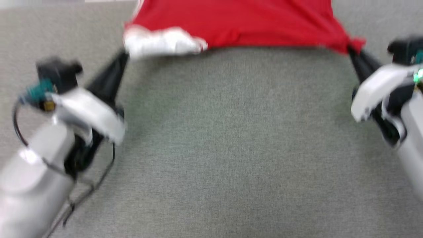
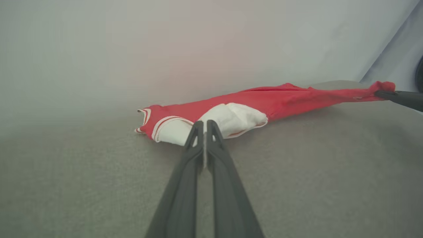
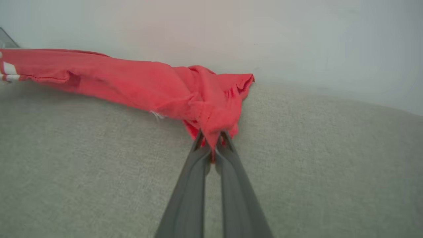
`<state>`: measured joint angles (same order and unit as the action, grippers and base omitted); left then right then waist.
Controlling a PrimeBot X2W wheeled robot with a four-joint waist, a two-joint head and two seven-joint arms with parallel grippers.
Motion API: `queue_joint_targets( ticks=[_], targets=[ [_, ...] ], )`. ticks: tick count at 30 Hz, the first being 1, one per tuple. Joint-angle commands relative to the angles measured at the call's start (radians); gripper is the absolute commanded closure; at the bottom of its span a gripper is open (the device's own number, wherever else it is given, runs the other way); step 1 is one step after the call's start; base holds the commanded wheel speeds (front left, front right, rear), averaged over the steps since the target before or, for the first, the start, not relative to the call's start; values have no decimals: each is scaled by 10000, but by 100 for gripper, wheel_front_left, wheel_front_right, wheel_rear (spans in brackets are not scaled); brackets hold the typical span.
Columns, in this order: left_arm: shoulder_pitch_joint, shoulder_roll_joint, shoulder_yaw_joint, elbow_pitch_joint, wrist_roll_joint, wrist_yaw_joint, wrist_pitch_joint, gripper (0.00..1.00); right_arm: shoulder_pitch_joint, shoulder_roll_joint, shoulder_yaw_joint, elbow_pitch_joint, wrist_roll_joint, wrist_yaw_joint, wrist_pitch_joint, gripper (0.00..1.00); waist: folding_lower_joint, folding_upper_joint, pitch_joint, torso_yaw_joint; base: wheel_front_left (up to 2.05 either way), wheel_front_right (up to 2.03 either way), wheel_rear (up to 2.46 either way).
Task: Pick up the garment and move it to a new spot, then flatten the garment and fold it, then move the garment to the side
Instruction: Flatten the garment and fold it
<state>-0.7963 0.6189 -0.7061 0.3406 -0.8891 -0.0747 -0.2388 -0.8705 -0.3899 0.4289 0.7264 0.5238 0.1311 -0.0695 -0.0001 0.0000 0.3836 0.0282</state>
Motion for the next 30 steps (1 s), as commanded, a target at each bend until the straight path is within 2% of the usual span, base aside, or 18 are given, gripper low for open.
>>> queue_joint_targets(
  ticks=[1,8,15,21,27,30],
  targets=[
    [754,222,-121,-351,-149,156,117,100,560,-271,236,-331,304,-7,77,100,1,0,-684,76,0,0,0],
    [3521,1301,-481,-1963,-771,839,511,100,2545,-1174,795,-1344,1474,-7,505,100,1,0,-1757,75,0,0,0],
    [5326,2195,-814,-3733,-1259,1483,1012,100,4529,-1796,883,-2398,2804,-7,1431,100,1,0,-2666,71,0,0,0],
    [6661,2695,-1280,-5027,-1649,1976,1439,100,6090,-2220,644,-3203,3554,-7,2012,100,1,0,-3279,-60,0,0,0],
    [8095,3114,-1386,-6130,-2460,2571,1372,100,7535,-2560,333,-4096,3803,-5,2225,100,1,0,-3776,-224,0,0,0],
    [8651,3312,-1466,-6651,-2764,2648,1291,100,8179,-2697,101,-4574,3918,-5,2347,100,1,0,-3924,-304,0,0,0]
  ],
)
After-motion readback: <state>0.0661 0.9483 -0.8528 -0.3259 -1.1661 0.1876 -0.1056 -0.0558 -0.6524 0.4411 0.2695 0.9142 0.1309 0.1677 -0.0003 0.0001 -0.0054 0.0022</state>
